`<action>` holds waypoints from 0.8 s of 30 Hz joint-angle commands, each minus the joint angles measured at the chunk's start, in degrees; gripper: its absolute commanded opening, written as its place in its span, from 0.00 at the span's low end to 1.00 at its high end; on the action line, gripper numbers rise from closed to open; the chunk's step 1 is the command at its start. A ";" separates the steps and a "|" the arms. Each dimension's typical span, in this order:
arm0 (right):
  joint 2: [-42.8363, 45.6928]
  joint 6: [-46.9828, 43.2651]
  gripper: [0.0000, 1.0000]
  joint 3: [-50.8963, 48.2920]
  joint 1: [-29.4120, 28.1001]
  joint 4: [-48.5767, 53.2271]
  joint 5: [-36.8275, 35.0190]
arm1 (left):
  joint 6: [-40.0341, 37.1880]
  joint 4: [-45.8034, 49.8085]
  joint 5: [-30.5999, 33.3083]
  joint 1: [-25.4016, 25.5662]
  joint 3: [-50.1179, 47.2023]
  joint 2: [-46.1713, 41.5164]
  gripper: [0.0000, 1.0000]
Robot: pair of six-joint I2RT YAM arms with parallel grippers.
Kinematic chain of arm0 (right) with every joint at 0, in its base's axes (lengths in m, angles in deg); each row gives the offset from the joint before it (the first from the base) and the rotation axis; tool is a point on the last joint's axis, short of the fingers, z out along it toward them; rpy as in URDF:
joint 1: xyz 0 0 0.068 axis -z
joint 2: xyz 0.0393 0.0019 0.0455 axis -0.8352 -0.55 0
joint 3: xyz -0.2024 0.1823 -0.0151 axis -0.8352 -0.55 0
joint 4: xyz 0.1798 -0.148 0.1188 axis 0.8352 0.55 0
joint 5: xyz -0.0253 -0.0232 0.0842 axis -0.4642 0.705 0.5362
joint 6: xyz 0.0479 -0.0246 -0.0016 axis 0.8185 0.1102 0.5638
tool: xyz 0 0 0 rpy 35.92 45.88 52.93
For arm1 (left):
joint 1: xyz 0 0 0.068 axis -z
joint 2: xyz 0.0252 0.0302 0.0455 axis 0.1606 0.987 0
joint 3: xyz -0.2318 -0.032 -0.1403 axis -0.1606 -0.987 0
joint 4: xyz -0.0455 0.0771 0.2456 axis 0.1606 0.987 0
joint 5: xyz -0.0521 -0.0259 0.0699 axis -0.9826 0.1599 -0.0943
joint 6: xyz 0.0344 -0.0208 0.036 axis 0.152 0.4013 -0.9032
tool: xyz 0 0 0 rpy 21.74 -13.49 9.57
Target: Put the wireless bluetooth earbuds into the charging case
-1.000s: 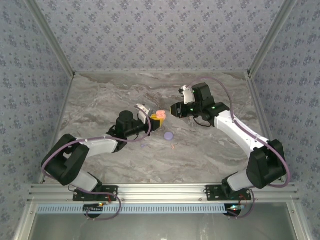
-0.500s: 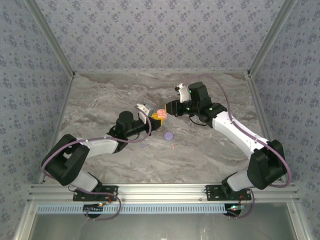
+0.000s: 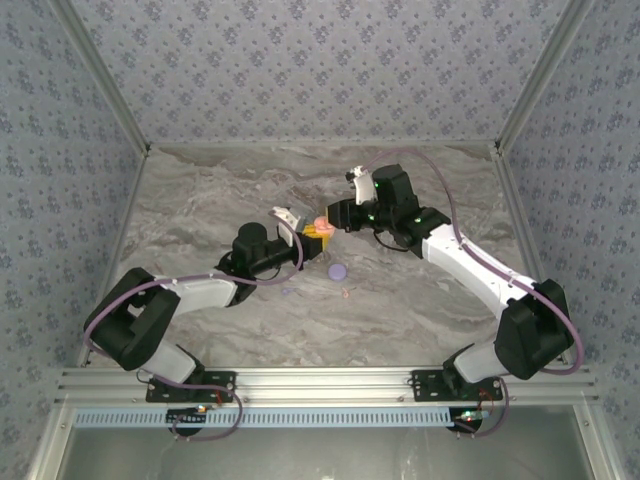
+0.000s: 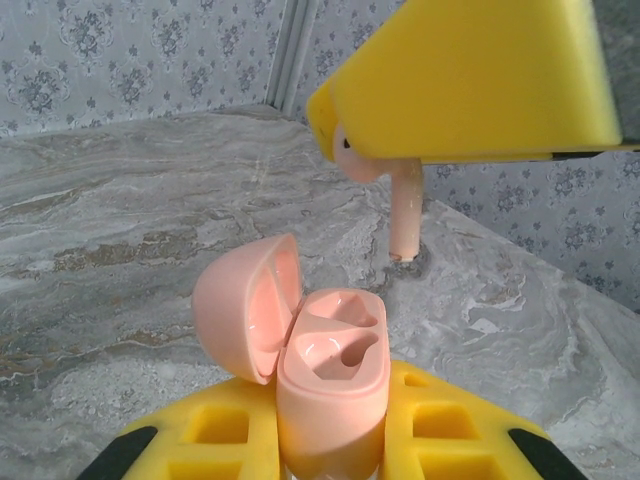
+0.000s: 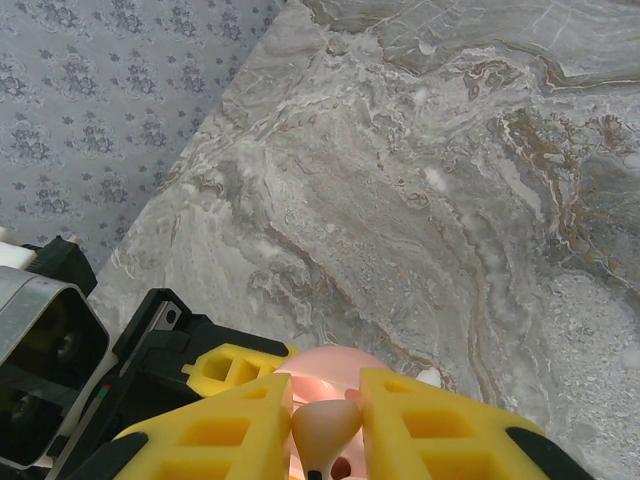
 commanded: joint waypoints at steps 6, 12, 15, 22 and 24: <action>0.48 0.82 0.25 0.05 -0.80 -1.52 -1.49 | 2.07 -3.66 0.68 0.43 0.73 0.15 0.19; -0.30 0.79 0.25 0.25 -0.90 -1.67 -1.30 | 2.34 -3.51 0.39 0.43 1.08 0.28 0.19; -0.61 0.95 0.25 0.31 -0.99 -1.85 -1.41 | 2.60 -3.51 0.29 0.40 1.18 0.32 0.19; -1.18 0.95 0.25 0.31 -1.21 -1.86 -1.82 | 3.48 -3.51 0.63 0.45 1.48 0.25 0.19; -1.27 0.94 0.25 0.23 -1.23 -1.86 -2.07 | 3.76 -3.33 0.56 0.43 1.69 0.32 0.19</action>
